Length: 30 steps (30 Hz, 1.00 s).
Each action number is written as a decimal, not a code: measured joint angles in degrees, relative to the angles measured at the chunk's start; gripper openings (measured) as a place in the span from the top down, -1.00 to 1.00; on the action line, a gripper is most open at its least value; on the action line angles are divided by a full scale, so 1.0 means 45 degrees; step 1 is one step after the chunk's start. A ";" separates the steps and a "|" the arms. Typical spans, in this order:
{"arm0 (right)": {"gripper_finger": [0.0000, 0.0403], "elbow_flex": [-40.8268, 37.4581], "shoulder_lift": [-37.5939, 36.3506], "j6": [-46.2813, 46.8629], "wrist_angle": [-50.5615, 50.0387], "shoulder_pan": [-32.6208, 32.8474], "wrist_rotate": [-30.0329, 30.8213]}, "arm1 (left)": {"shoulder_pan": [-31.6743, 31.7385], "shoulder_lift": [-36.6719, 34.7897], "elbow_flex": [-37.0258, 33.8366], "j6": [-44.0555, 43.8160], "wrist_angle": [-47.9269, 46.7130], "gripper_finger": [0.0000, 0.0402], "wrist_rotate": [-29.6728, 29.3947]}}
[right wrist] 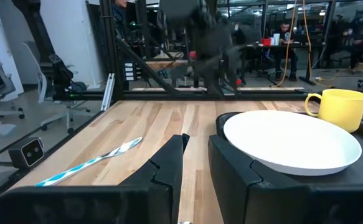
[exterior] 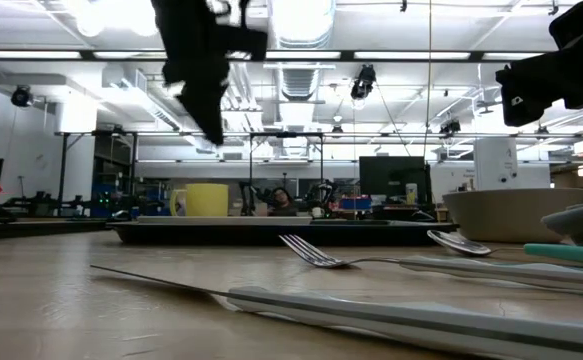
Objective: Set up tray
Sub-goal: Put the gray bowl on top of the plate on the black serving tray
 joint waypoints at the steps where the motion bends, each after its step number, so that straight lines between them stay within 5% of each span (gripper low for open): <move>1: 0.66 0.0002 0.0000 0.0009 0.0000 -0.0002 -0.0001 | 0.0000 -0.0236 0.0000 0.0000 0.0071 0.49 -0.0008; 13: 0.66 -0.0001 0.0002 0.0003 0.0000 0.0001 -0.0003 | -0.0085 -0.1337 -0.0447 -0.1751 0.0810 0.49 0.0027; 30: 0.66 0.0002 -0.0002 0.0017 0.0001 -0.0002 -0.0002 | -0.0228 -0.3715 -0.4253 0.1065 0.6362 0.49 0.0918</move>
